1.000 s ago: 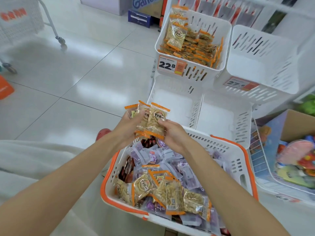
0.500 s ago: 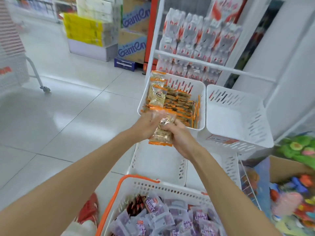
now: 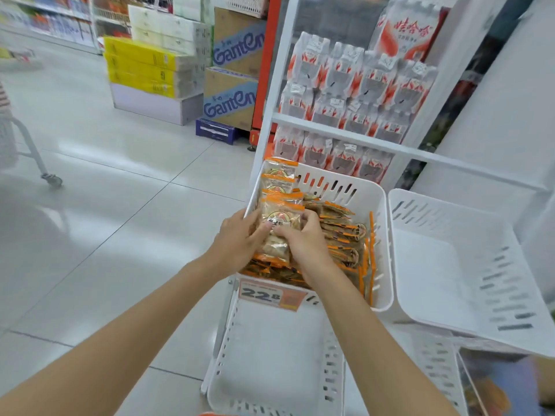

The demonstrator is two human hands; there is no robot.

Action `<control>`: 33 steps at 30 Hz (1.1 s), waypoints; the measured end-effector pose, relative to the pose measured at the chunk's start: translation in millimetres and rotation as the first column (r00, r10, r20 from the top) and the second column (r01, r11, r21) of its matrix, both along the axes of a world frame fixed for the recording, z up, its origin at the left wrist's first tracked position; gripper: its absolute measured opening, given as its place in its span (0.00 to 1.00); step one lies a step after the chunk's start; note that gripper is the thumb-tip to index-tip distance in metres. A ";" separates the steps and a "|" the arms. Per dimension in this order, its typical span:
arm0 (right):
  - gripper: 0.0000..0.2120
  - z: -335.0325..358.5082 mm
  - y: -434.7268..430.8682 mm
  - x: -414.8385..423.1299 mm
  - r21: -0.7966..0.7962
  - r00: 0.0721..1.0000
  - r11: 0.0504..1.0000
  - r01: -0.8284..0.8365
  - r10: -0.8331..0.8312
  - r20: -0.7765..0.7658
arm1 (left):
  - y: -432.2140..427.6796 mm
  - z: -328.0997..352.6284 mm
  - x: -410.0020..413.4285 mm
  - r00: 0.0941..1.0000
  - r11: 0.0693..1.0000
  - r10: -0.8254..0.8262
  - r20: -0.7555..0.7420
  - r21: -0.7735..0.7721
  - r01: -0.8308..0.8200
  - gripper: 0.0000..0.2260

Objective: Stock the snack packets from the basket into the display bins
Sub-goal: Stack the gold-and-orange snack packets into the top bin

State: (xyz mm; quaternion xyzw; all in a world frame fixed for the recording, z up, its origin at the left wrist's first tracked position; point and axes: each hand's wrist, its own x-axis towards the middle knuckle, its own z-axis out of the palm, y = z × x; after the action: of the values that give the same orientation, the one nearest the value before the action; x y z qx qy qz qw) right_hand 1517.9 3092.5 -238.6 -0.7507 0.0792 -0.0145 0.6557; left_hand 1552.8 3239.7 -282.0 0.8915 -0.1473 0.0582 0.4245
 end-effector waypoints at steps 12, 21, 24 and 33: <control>0.36 -13.0 16.1 16.0 -0.047 0.993 0.992 -0.115 0.114 -0.037 | -2.6 6.4 -4.5 0.994 0.972 -0.084 0.067 -0.214 0.096 0.22; 0.40 -14.8 18.8 7.1 -0.129 0.982 0.973 -0.190 0.191 -0.005 | 6.6 4.0 -18.1 0.982 0.908 -0.182 -0.057 -0.393 0.145 0.22; 0.39 -13.4 14.8 8.3 -0.091 0.985 0.981 -0.171 0.170 -0.022 | 8.1 2.6 -17.8 0.982 0.903 -0.163 -0.100 -0.415 0.108 0.22; 0.39 -5.6 3.6 -24.7 -0.267 0.998 0.963 -0.034 0.049 0.048 | 10.9 16.9 -45.4 0.987 0.975 0.156 -0.046 -0.155 -0.161 0.27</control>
State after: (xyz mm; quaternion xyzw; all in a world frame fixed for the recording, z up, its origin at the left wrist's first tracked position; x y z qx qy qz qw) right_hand 1493.3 3096.1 -244.1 -0.8328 0.0428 -0.0317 0.5510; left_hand 1507.4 3250.6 -265.2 0.8647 -0.0635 0.0884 0.4903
